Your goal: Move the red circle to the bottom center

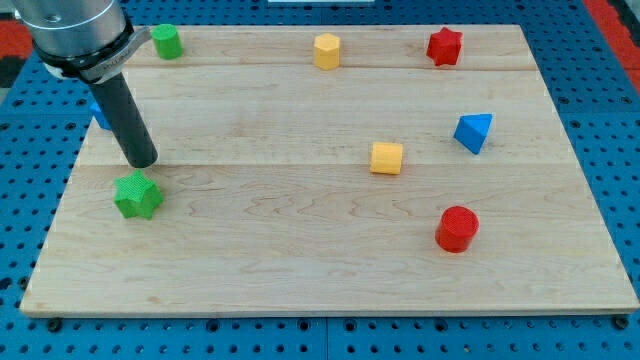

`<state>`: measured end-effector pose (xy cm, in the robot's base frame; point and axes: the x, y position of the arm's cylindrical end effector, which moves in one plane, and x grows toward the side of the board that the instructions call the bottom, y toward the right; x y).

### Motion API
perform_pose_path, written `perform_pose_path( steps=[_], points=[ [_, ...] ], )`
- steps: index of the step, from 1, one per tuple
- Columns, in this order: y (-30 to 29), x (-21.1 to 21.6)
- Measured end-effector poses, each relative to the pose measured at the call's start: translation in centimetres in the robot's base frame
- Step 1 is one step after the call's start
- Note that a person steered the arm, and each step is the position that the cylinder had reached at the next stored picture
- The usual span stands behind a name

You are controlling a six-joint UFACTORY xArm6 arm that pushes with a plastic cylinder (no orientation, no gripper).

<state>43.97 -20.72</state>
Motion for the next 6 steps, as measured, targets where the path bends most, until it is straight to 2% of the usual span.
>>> perform_pose_path(
  steps=[6],
  points=[
    [0.2, -1.1]
  ],
)
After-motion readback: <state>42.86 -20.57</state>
